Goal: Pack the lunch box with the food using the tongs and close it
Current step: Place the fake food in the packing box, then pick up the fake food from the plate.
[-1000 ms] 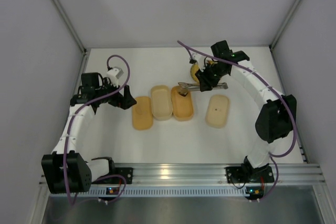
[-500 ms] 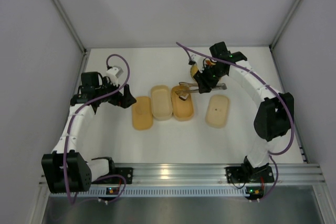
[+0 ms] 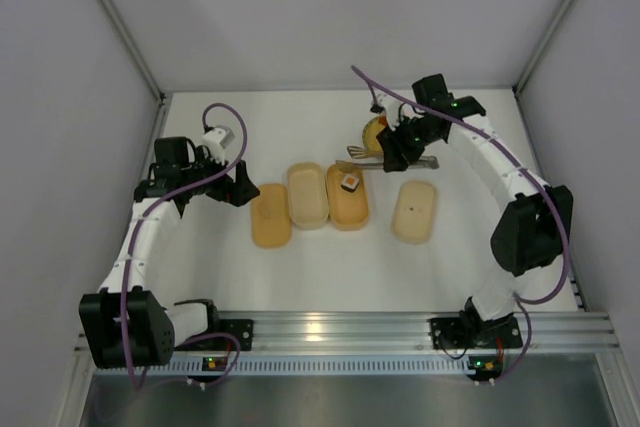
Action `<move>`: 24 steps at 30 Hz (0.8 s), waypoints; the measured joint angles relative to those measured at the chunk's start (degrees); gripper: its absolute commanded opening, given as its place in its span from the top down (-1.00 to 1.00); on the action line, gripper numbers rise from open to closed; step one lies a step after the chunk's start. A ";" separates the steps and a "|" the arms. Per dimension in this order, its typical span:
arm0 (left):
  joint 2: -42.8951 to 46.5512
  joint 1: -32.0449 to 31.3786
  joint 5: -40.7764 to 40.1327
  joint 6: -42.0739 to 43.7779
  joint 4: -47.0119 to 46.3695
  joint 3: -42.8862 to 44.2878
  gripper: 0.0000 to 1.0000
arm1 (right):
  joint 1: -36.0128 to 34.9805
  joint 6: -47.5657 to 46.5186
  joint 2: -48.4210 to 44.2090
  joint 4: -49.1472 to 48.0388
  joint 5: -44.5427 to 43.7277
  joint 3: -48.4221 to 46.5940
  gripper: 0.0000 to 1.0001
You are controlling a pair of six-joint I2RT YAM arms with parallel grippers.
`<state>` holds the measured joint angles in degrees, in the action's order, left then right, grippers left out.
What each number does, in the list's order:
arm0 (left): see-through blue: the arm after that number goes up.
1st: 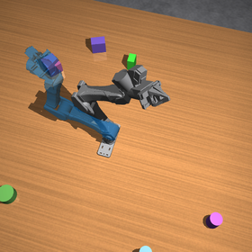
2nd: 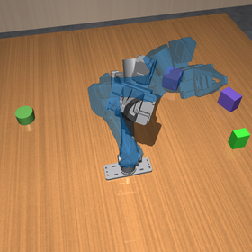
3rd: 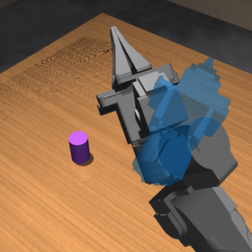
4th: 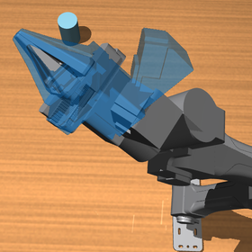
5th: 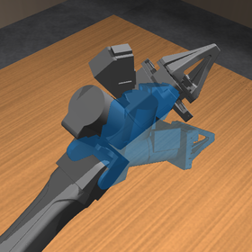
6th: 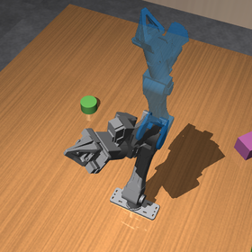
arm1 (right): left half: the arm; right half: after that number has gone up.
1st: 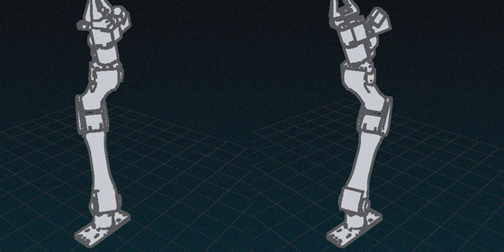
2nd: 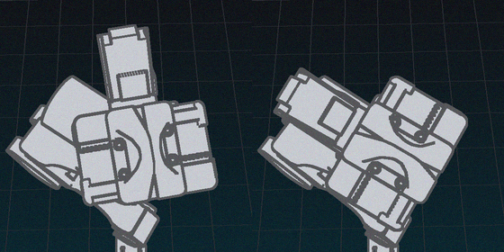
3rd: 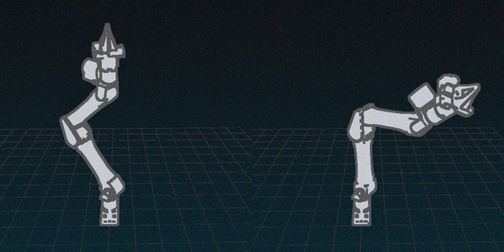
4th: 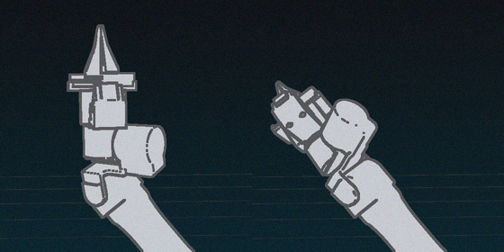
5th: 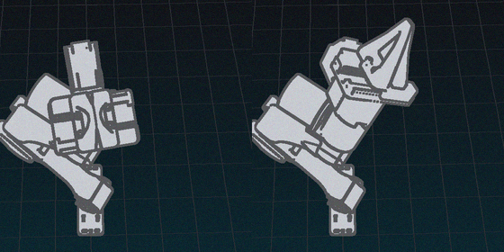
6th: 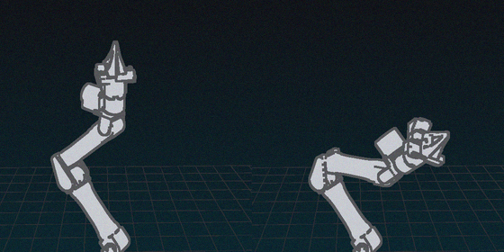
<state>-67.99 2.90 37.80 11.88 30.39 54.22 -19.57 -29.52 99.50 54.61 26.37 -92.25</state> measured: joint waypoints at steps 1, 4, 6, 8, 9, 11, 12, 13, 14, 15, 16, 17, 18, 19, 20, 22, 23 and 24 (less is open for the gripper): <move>0.02 0.00 0.02 0.00 0.00 0.00 -0.97 | 1.09 1.09 -0.94 -0.02 0.13 0.00 0.03; 0.26 0.00 0.04 0.00 0.00 -0.02 -0.97 | 6.51 4.81 -3.50 -0.26 0.09 -0.24 0.03; 0.59 0.00 0.04 -0.02 0.00 -0.02 -0.97 | 10.95 7.52 -4.26 -0.59 -0.85 -0.79 0.02; 0.79 0.00 0.09 -0.02 -0.02 -0.02 -0.97 | 14.53 9.88 -4.44 -0.96 -2.80 -1.16 0.01; 0.85 0.00 0.09 -0.04 -0.04 -0.02 -0.96 | 15.78 10.78 -4.44 -1.14 -3.80 -1.18 -0.01; 0.87 0.00 0.11 -0.11 -0.04 -0.02 -0.96 | 16.68 12.15 -4.44 -1.07 -5.88 -1.18 -0.08; 0.87 0.00 0.11 -0.24 -0.07 -0.02 -0.97 | 16.63 12.76 -4.42 -1.09 -6.64 -1.18 -0.08; 0.87 0.00 0.13 -0.31 -0.07 -0.02 -0.97 | 16.39 13.25 -4.39 -1.09 -7.15 -1.18 -0.09; 0.85 0.00 0.17 -0.46 -0.13 -0.02 -0.97 | 16.31 13.62 -4.26 -1.07 -7.48 -1.18 -0.09; 0.87 0.00 0.26 -0.52 -0.24 -0.02 -0.97 | 16.22 13.97 -4.13 -1.09 -7.82 -1.18 -0.09; 0.87 0.00 0.28 -0.68 -0.35 -0.02 -0.97 | 16.20 14.34 -3.76 -1.09 -8.22 -1.18 -0.09; 0.87 0.00 0.26 -0.79 -0.42 -0.02 -0.96 | 16.20 14.64 -3.34 -1.11 -8.57 -1.18 -0.10; 0.85 0.00 0.26 -0.87 -0.44 -0.02 -0.96 | 16.20 14.84 -2.84 -1.14 -8.92 -1.18 -0.10; 0.87 0.00 0.26 -0.96 -0.44 -0.02 -0.97 | 16.20 15.15 -2.23 -1.14 -9.20 -1.18 -0.10; 0.87 0.00 0.26 -1.05 -0.44 -0.02 -0.97 | 16.20 15.28 -1.55 -1.14 -9.40 -1.18 -0.10; 0.87 0.00 0.26 -1.07 -0.44 -0.02 -0.97 | 16.20 15.65 -0.24 -1.11 -9.68 -1.18 -0.10; 0.87 0.00 0.26 -1.07 -0.44 -0.04 -0.97 | 16.20 15.69 0.42 -1.14 -9.79 -1.18 -0.10; 0.87 0.00 0.26 -1.07 -0.44 -0.04 -0.97 | 16.20 15.69 1.03 -1.11 -9.88 -1.18 -0.10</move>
<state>-67.11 2.90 38.06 10.81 29.95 54.17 -3.38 -13.82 100.53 53.49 16.49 -93.43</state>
